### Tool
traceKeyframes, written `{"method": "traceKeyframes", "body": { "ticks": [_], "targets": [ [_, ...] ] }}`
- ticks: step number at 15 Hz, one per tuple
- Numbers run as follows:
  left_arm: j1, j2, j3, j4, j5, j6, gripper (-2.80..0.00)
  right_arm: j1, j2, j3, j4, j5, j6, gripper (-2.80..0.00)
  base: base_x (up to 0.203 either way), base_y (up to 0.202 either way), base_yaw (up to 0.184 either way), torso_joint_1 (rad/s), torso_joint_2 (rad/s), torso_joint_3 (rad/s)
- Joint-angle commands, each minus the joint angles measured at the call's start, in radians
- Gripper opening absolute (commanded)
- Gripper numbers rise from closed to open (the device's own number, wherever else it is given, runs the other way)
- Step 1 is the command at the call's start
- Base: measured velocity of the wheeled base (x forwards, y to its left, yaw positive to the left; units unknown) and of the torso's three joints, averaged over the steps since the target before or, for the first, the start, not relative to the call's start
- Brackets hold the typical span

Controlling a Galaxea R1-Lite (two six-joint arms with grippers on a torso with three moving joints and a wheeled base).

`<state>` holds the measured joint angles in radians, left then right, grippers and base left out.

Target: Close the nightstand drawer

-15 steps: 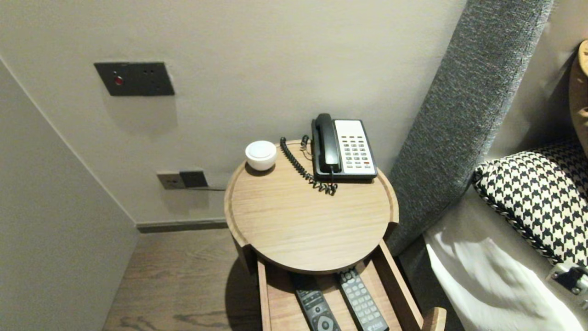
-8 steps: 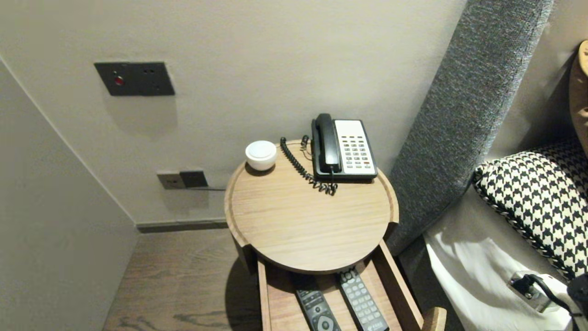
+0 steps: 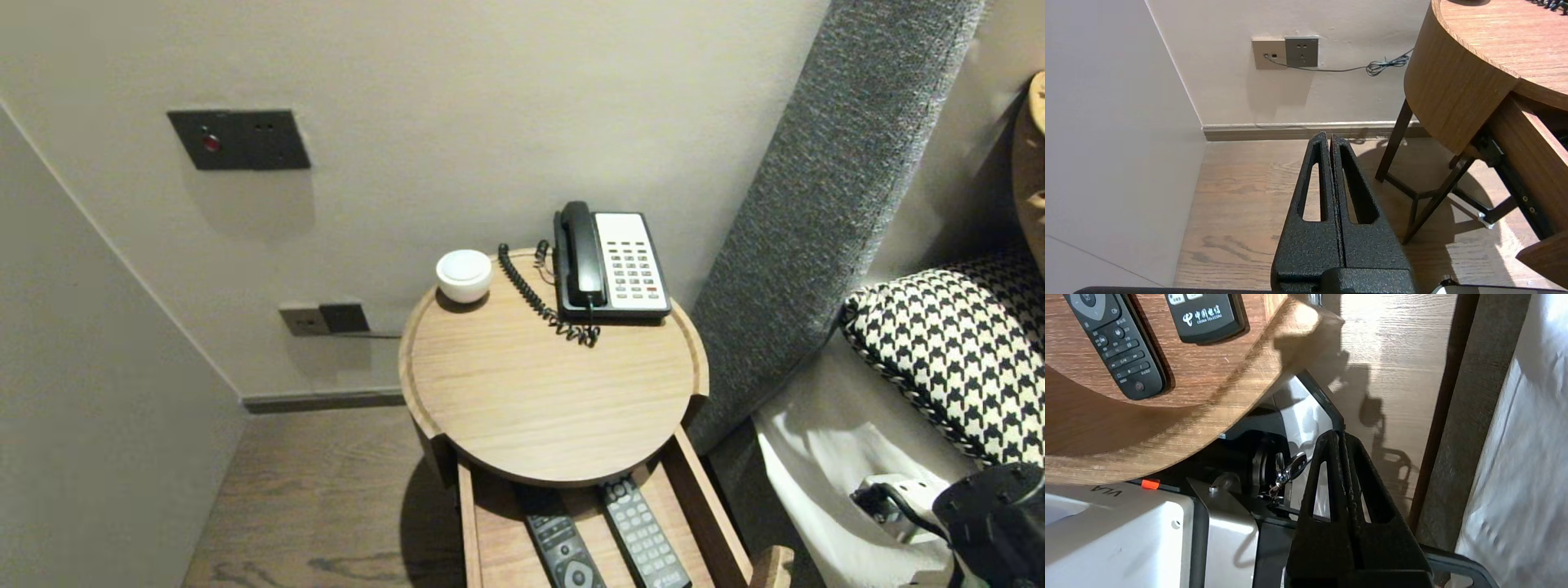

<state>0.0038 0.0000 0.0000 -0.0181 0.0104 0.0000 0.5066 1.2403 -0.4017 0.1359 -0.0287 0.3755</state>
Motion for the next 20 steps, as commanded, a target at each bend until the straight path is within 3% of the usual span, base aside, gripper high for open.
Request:
{"method": "traceKeyframes", "body": {
  "ticks": [1,6,20],
  "targets": [
    [0.001,0.0,0.0,0.0,0.0,0.0,-2.8,0.0,0.044,-0.008,-0.018,0.0,-0.009,-2.8,0.0,0.0,0.0,0.0,0.0,0.0],
    [0.001,0.0,0.0,0.0,0.0,0.0,-2.8,0.0,0.11,-0.023,-0.093,-0.003,-0.012,-2.8,0.0,0.0,0.0,0.0,0.0,0.0],
    [0.001,0.0,0.0,0.0,0.0,0.0,-2.8,0.0,0.21,-0.141,-0.093,-0.005,-0.009,-2.8,0.0,0.0,0.0,0.0,0.0,0.0]
  ]
}}
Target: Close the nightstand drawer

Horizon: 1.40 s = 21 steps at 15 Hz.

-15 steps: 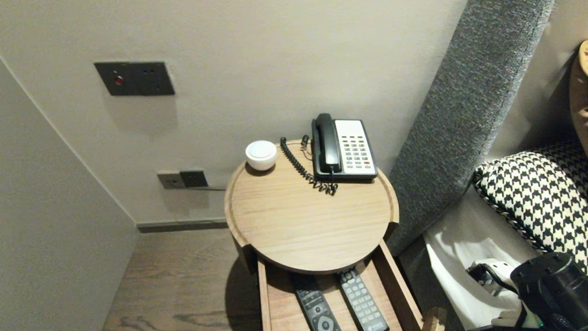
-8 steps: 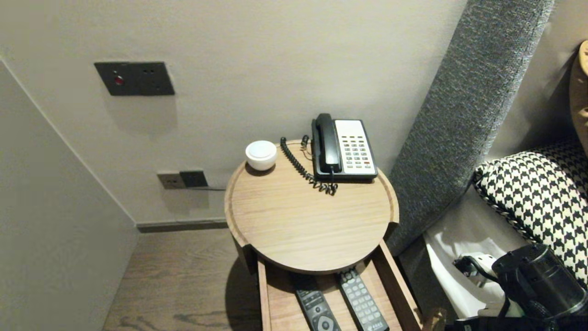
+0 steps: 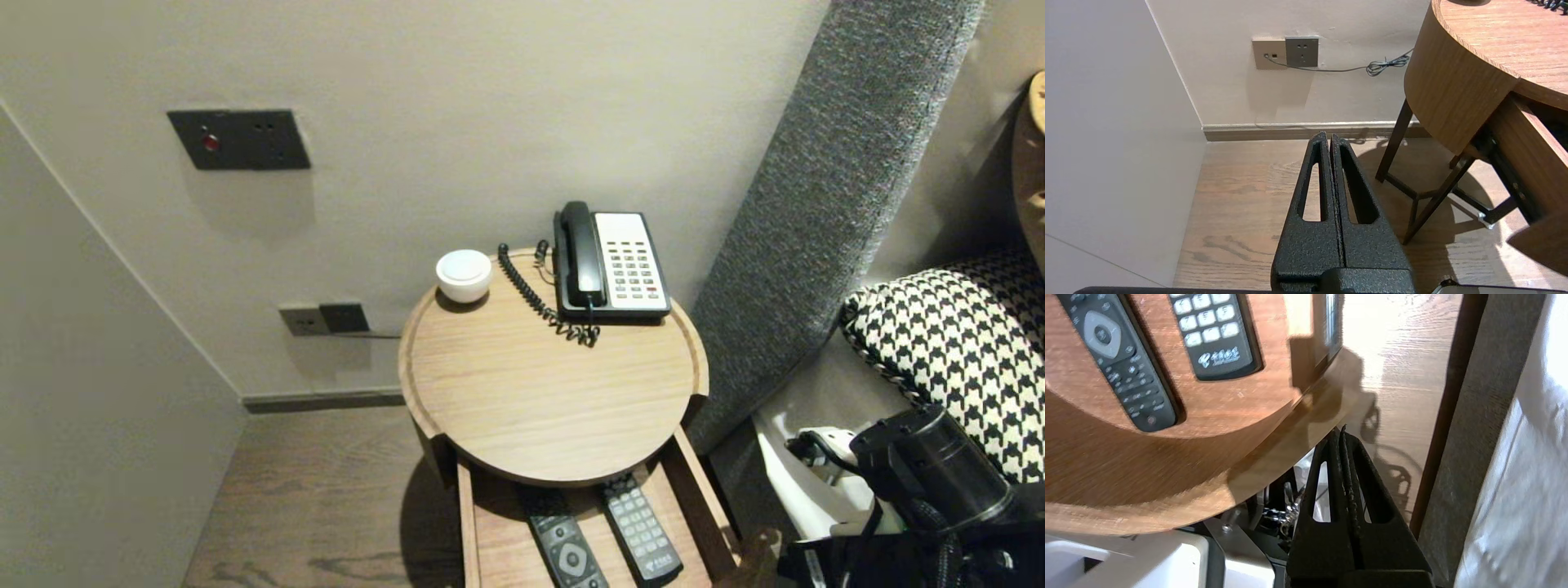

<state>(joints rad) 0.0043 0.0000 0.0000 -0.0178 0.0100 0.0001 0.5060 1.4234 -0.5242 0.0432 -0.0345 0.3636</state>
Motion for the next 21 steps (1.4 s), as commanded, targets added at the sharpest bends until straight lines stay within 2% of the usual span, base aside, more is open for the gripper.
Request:
{"method": "traceKeyframes", "body": {
  "ticks": [1,12,21],
  "targets": [
    [0.0,0.0,0.0,-0.001,0.001,0.0,-2.8,0.0,0.039,-0.033,0.0,0.001,0.003,-2.8,0.0,0.0,0.0,0.0,0.0,0.0],
    [0.0,0.0,0.0,-0.001,0.001,0.0,-2.8,-0.039,0.247,-0.229,-0.003,0.002,0.0,-2.8,0.0,0.0,0.0,0.0,0.0,0.0],
    [0.0,0.0,0.0,-0.001,0.001,0.0,-2.8,-0.038,0.32,-0.385,0.001,0.0,-0.014,-2.8,0.0,0.0,0.0,0.0,0.0,0.0]
  ]
}}
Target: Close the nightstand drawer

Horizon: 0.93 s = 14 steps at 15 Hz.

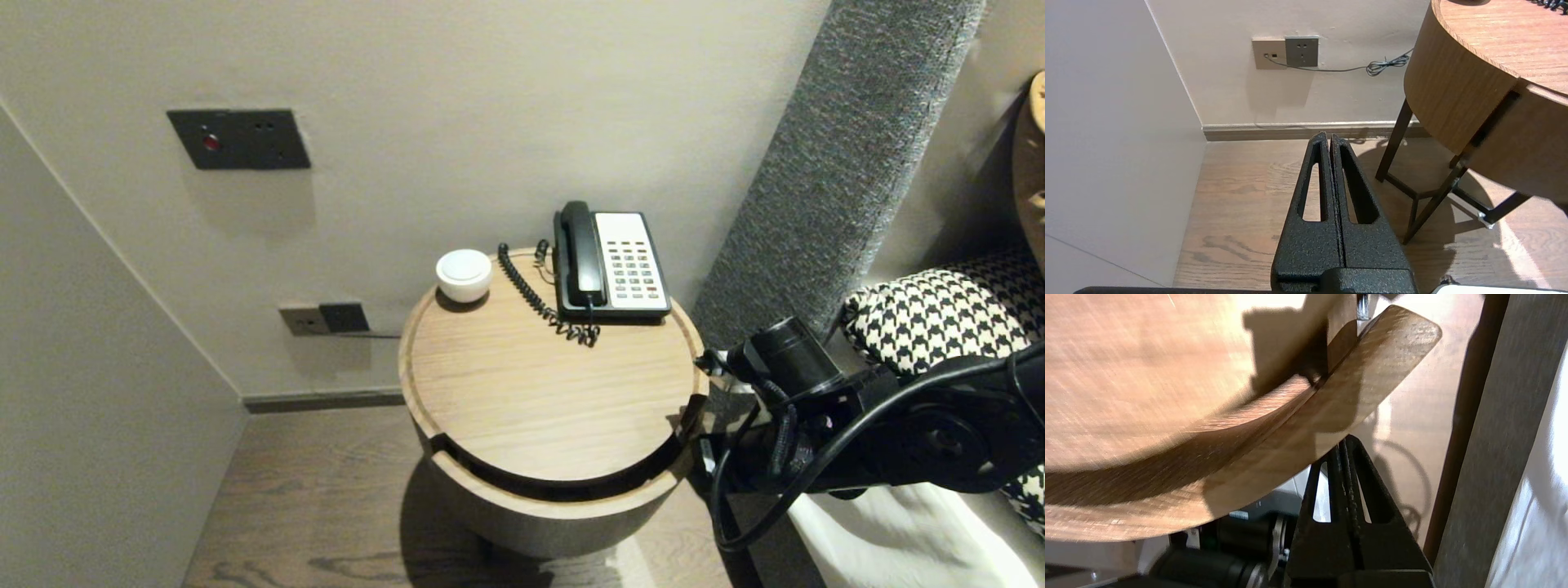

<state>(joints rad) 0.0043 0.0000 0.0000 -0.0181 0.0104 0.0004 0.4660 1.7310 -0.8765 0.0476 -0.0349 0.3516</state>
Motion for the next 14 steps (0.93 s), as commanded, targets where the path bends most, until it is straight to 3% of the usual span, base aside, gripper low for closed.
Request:
{"method": "traceKeyframes", "body": {
  "ticks": [1,8,14],
  "targets": [
    [0.0,0.0,0.0,0.0,0.0,0.0,-2.8,0.002,0.015,-0.043,-0.003,0.0,-0.003,-2.8,0.0,0.0,0.0,0.0,0.0,0.0],
    [0.0,0.0,0.0,0.0,0.0,0.0,-2.8,0.003,0.01,-0.06,0.005,0.0,-0.005,-2.8,0.0,0.0,0.0,0.0,0.0,0.0],
    [0.0,0.0,0.0,0.0,0.0,0.0,-2.8,0.007,-0.011,0.019,-0.001,0.001,0.003,-2.8,0.0,0.0,0.0,0.0,0.0,0.0]
  ]
}}
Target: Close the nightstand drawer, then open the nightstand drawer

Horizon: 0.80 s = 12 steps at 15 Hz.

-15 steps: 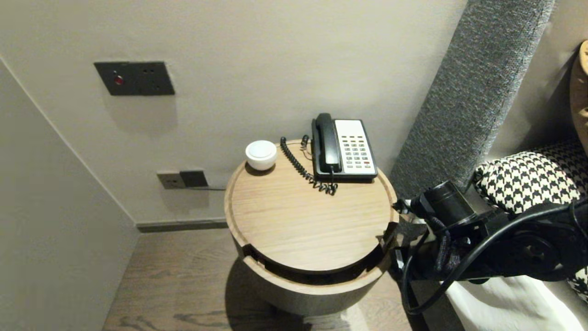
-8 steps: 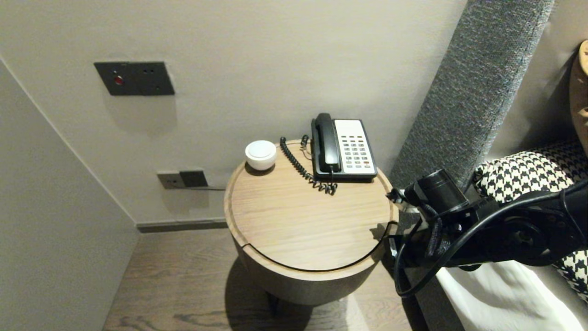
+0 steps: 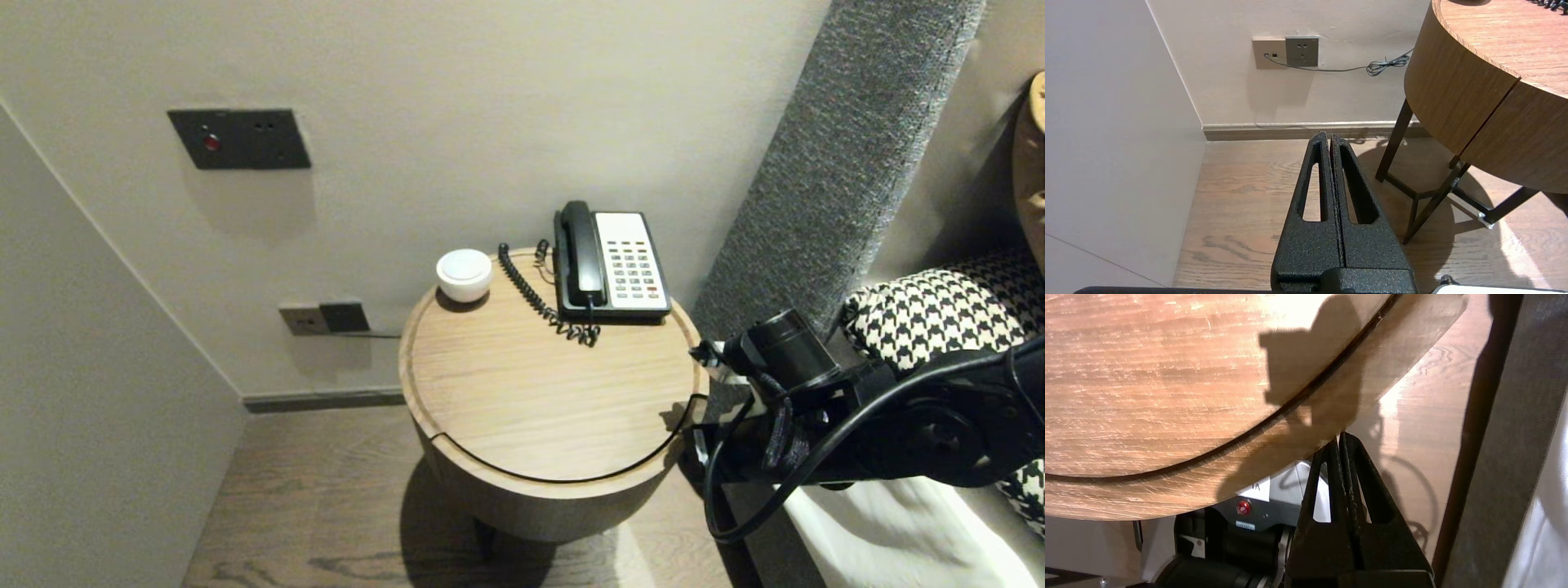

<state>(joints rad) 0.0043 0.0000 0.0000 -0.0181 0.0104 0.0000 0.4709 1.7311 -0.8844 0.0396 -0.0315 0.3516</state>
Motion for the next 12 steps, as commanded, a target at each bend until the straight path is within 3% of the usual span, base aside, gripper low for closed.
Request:
{"method": "traceKeyframes", "body": {
  "ticks": [1,7,10,12],
  "targets": [
    [0.0,0.0,0.0,0.0,0.0,0.0,-2.8,0.004,-0.017,0.042,0.007,-0.002,0.004,-2.8,0.0,0.0,0.0,0.0,0.0,0.0],
    [0.0,0.0,0.0,0.0,0.0,0.0,-2.8,-0.017,-0.117,0.123,0.009,-0.004,0.001,-2.8,0.0,0.0,0.0,0.0,0.0,0.0],
    [0.0,0.0,0.0,0.0,0.0,0.0,-2.8,-0.096,-0.164,0.165,0.01,-0.011,-0.013,-2.8,0.0,0.0,0.0,0.0,0.0,0.0],
    [0.0,0.0,0.0,0.0,0.0,0.0,-2.8,-0.178,-0.193,0.194,0.01,-0.013,-0.067,-2.8,0.0,0.0,0.0,0.0,0.0,0.0]
  ]
}}
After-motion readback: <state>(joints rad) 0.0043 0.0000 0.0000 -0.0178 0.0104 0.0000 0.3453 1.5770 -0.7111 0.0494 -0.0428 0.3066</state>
